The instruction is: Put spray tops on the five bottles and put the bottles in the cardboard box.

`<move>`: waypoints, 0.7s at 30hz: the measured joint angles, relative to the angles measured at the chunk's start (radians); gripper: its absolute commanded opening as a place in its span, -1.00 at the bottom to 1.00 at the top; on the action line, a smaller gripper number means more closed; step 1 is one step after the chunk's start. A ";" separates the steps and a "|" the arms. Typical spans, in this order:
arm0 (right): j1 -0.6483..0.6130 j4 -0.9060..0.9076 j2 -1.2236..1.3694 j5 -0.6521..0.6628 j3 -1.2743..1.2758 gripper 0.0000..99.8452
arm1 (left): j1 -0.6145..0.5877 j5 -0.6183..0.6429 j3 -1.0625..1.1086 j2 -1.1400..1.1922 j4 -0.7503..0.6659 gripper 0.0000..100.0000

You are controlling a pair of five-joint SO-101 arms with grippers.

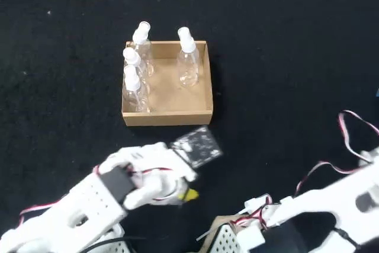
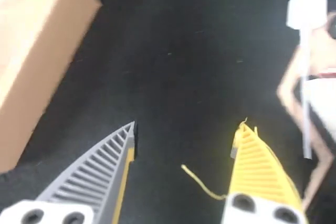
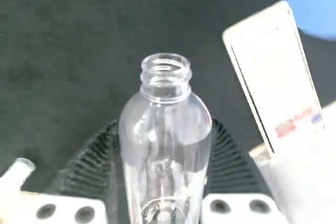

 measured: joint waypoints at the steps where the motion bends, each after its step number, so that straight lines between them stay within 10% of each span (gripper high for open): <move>1: 0.029 0.000 0.000 0.014 -0.012 -0.84 | 0.025 0.025 -0.018 0.052 -0.023 -0.45; 10: 0.218 -0.003 0.250 0.117 -0.224 -0.84 | 0.212 0.181 -0.083 0.462 -0.416 -0.45; 21: 0.298 -0.003 0.450 0.133 -0.396 -0.84 | 0.278 0.285 -0.399 0.899 -0.473 -0.45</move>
